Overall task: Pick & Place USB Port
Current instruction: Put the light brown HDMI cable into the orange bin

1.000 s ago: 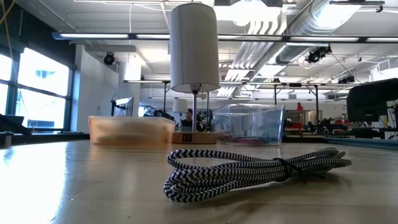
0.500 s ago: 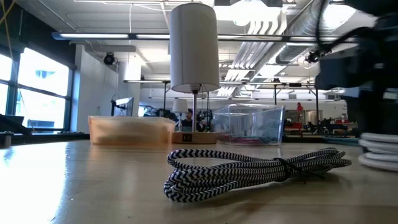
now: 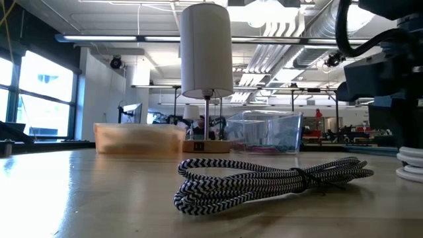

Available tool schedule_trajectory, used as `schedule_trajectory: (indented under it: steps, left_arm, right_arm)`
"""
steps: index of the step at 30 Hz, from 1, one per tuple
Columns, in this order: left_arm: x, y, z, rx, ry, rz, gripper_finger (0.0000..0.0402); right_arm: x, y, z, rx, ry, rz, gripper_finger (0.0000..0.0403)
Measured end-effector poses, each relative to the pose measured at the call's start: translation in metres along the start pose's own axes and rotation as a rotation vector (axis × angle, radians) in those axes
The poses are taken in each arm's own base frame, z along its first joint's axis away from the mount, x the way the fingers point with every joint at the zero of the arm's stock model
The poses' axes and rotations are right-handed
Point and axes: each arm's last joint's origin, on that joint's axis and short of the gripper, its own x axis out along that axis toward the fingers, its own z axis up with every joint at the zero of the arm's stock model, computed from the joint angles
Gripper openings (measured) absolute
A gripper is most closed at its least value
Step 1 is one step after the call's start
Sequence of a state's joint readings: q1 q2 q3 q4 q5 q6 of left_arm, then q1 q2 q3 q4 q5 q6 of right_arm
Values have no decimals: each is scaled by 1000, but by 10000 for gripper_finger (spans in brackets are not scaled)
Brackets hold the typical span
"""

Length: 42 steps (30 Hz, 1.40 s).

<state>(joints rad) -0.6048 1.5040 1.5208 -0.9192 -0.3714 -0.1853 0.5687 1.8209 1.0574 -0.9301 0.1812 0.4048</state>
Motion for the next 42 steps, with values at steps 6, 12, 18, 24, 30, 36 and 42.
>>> schedule_trajectory:
  steps: [6, 12, 18, 24, 30, 36, 42]
  left_arm:
    - [0, 0, 0, -7, 0, 0, 169]
    - [0, 0, 0, -7, 0, 0, 169]
    - [0, 0, 0, -7, 0, 1, 169]
    - [0, 0, 0, -7, -1, 1, 169]
    - [0, 0, 0, -7, -1, 2, 169]
    - [0, 0, 0, -7, -2, 5, 169]
    - [0, 1, 0, -5, -11, 45, 169]
  right_arm:
    - [0, -3, 2, 14, -7, 7, 44]
    - [0, -3, 3, -6, -8, 34, 50]
    - [0, -2, 4, -45, -9, 53, 40]
    - [-1, -2, 4, -52, -13, 60, 37]
    - [-1, 0, 7, -44, -35, 92, 35]
    - [-19, -3, 8, -9, -70, 105, 34]
    - [-70, -22, 12, 46, -232, 38, 34]
